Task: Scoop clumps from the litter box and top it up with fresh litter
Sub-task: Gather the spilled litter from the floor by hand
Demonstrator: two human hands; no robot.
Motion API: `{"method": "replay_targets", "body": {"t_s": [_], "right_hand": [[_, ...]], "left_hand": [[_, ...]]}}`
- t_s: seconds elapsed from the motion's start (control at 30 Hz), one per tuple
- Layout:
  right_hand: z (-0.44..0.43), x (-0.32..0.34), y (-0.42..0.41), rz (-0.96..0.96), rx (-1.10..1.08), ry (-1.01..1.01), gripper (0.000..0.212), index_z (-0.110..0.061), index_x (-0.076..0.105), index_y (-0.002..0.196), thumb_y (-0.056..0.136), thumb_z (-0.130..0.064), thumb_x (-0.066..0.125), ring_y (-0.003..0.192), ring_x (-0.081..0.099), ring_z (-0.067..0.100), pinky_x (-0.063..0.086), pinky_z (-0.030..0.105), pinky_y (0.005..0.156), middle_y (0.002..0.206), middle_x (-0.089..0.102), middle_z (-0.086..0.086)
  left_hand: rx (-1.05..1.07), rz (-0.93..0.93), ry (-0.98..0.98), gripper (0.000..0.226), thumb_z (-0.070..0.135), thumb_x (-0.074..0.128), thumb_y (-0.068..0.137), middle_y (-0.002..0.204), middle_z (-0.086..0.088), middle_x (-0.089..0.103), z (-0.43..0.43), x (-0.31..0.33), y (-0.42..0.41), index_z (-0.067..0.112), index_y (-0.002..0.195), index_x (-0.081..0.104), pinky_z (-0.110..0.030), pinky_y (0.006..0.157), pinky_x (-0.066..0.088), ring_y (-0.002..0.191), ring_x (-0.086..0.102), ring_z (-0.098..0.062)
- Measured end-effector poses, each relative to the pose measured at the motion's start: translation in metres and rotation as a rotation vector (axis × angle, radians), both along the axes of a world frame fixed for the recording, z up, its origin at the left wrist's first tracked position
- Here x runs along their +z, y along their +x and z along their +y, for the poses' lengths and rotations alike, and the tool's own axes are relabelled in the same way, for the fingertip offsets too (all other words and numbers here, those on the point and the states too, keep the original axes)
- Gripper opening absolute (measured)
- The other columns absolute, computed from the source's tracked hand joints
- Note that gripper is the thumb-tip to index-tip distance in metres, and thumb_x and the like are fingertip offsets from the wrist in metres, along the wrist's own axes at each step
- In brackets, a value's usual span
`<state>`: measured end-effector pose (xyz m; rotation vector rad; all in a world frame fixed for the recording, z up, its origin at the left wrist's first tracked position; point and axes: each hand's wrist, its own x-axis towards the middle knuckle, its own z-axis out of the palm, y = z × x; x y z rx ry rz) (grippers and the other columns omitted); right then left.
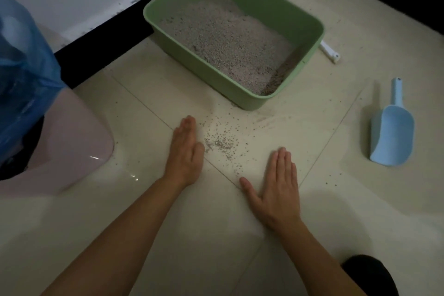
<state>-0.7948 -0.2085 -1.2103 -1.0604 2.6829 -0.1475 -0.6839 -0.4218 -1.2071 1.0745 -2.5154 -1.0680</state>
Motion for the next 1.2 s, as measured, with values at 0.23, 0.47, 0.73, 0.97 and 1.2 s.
{"method": "replay_targets", "body": {"t_s": [0.23, 0.47, 0.73, 0.97, 1.2], "right_hand": [[-0.042, 0.003, -0.005, -0.057, 0.373, -0.049, 0.093, -0.007, -0.002, 0.157, 0.095, -0.073, 0.020, 0.151, -0.016, 0.021, 0.005, 0.042, 0.124, 0.164, -0.011, 0.012], [-0.127, 0.001, -0.058, -0.069, 0.728, -0.193, 0.085, -0.006, 0.006, 0.157, 0.099, -0.063, 0.030, 0.152, -0.008, 0.017, 0.007, 0.038, 0.124, 0.165, -0.002, 0.010], [-0.150, -0.003, -0.058, -0.075, 0.829, -0.130, 0.088, -0.007, 0.010, 0.157, 0.096, -0.068, 0.024, 0.153, -0.004, 0.020, 0.009, 0.041, 0.123, 0.165, 0.004, 0.012], [-0.075, 0.003, -0.022, -0.202, 0.879, -0.212, 0.079, -0.009, 0.013, 0.157, 0.100, -0.055, 0.040, 0.153, 0.000, 0.017, 0.010, 0.040, 0.124, 0.165, 0.006, 0.008], [-0.047, 0.006, -0.103, -0.055, 0.212, -0.092, 0.082, -0.015, -0.007, 0.157, 0.098, -0.068, 0.015, 0.151, -0.015, 0.014, 0.001, 0.039, 0.124, 0.165, -0.012, 0.005]], "left_hand": [[-0.044, 0.260, 0.287, 0.058, 0.026, 0.032, 0.093, 0.153, 0.003, 0.038, 0.021, 0.012, -0.006, 0.011, 0.149, 0.036, -0.019, 0.115, 0.024, 0.140, 0.032, 0.000], [0.423, 0.328, 0.081, 0.066, 0.026, 0.028, 0.083, 0.147, 0.007, 0.039, -0.030, 0.015, 0.047, 0.009, 0.146, 0.041, -0.004, 0.104, 0.026, 0.127, 0.040, 0.014], [0.474, 0.198, -0.022, 0.073, 0.036, 0.023, 0.083, 0.154, -0.008, 0.034, -0.051, 0.000, 0.073, 0.007, 0.149, 0.034, -0.045, 0.120, 0.018, 0.144, 0.026, -0.020], [0.153, 0.180, 0.088, 0.074, 0.039, 0.023, 0.082, 0.154, -0.005, 0.034, -0.047, 0.002, 0.011, 0.008, 0.148, 0.036, -0.034, 0.120, 0.019, 0.144, 0.028, -0.019], [-0.048, 0.300, 0.390, 0.062, 0.034, 0.032, 0.086, 0.147, 0.004, 0.045, 0.026, 0.013, -0.018, 0.011, 0.142, 0.048, -0.014, 0.111, 0.026, 0.138, 0.036, -0.001]]}}
